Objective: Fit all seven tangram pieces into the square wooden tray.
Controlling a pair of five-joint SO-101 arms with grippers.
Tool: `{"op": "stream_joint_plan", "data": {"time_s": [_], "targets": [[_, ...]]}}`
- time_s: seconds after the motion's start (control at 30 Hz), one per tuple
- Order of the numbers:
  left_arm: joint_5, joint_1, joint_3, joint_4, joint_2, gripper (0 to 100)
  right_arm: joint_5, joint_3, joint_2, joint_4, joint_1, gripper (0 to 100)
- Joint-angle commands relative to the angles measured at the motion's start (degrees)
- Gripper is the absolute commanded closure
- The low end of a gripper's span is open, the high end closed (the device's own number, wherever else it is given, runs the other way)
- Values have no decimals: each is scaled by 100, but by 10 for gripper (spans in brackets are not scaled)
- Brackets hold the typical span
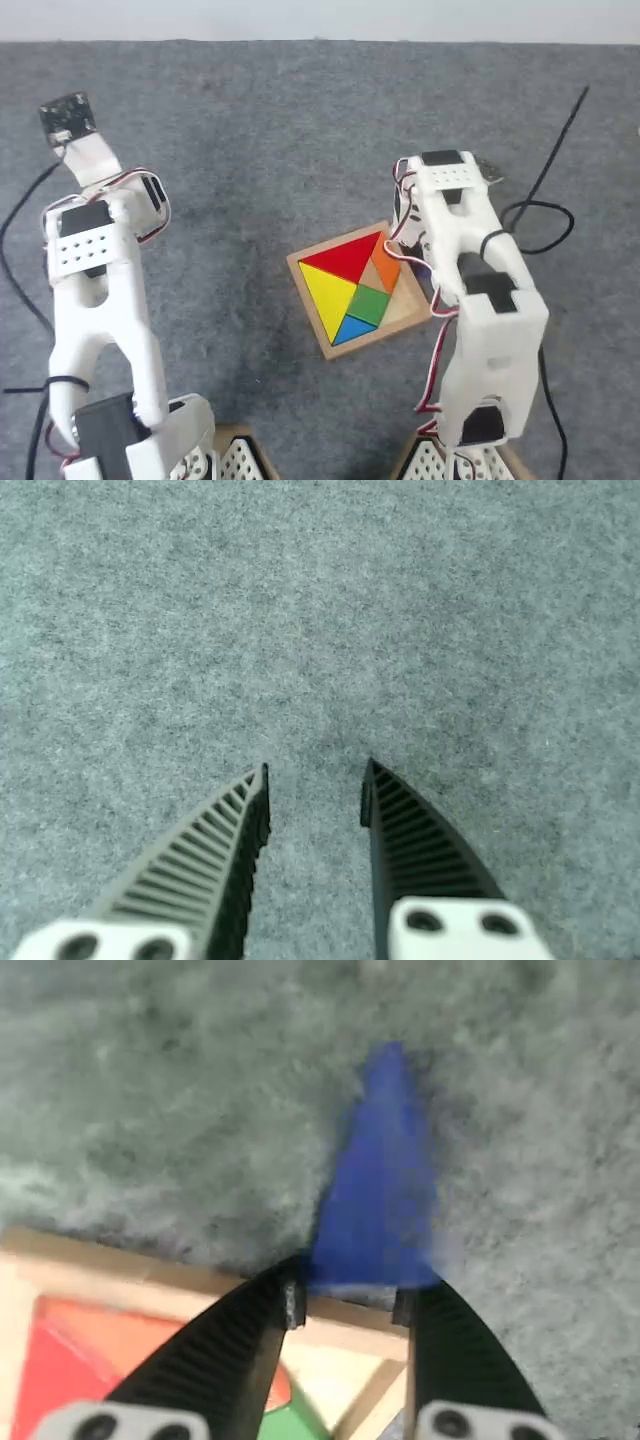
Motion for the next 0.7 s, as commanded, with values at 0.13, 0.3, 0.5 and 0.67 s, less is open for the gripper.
{"op": "stream_joint_plan", "data": {"time_s": [0.13, 0.3, 0.5, 0.67], "targets": [[9, 35, -233, 9, -35, 848, 738, -193, -101, 136, 523, 872], [9, 35, -233, 9, -35, 848, 1319, -185, -382, -66, 971, 887], [9, 44, -224, 9, -35, 848, 2295, -202, -532, -708, 1103, 887], [9, 35, -224, 9, -35, 848, 4316, -211, -690, -778, 1437, 883]]}}
